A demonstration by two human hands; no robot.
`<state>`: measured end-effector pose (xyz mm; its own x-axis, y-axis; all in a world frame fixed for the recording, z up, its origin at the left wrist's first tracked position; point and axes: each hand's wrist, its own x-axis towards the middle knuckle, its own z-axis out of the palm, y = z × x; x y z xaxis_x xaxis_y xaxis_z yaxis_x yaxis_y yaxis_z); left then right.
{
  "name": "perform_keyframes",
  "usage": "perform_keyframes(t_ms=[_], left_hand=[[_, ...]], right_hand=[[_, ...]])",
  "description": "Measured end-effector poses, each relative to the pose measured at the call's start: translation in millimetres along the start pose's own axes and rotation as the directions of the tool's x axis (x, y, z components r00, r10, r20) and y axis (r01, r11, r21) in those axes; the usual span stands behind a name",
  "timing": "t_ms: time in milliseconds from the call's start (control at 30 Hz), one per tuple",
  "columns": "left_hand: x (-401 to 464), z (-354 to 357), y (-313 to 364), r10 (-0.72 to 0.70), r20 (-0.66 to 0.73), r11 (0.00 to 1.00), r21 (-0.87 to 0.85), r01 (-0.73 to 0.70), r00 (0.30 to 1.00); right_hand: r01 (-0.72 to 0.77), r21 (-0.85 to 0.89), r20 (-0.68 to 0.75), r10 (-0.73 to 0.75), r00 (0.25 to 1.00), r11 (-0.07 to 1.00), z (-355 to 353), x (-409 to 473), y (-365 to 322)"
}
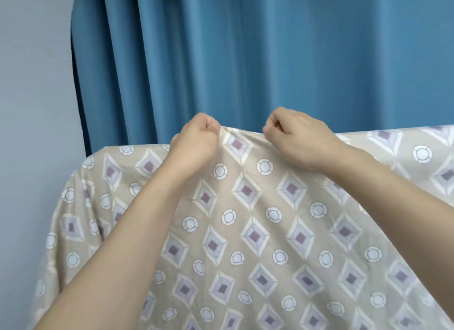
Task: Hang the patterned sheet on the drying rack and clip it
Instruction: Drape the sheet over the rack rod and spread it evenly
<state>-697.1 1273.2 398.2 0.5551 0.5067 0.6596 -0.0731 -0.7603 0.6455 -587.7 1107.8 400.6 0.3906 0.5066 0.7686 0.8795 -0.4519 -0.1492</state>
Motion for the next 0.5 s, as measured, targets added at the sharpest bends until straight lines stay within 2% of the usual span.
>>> perform_keyframes(t_ms=[133,233,333,400,467,500], left_hand=[[-2,-1,0,0.001,-0.005,0.999,-0.052,-0.001,1.000],[-5,0,4,0.047,-0.018,0.999,0.015,-0.047,0.999],[-13,6,14,0.149,0.000,0.973,0.180,-0.146,0.989],[-13,11,17,0.219,-0.022,0.941,0.268,-0.206,0.975],[-8,15,14,0.223,-0.092,0.960,0.191,-0.203,0.970],[-4,18,12,0.199,-0.135,0.976,0.120,-0.183,0.971]], right_hand=[[0.023,-0.069,0.102,-0.016,0.995,0.997,-6,0,3],[0.034,-0.033,0.053,-0.033,0.998,0.999,-6,2,5],[0.122,-0.036,-0.072,-0.124,0.990,0.992,-2,8,8],[0.200,-0.132,-0.247,-0.227,0.942,0.971,-3,11,9],[0.265,-0.218,-0.373,-0.331,0.867,0.939,-8,12,9],[0.284,-0.221,-0.385,-0.351,0.853,0.933,-11,11,10]])
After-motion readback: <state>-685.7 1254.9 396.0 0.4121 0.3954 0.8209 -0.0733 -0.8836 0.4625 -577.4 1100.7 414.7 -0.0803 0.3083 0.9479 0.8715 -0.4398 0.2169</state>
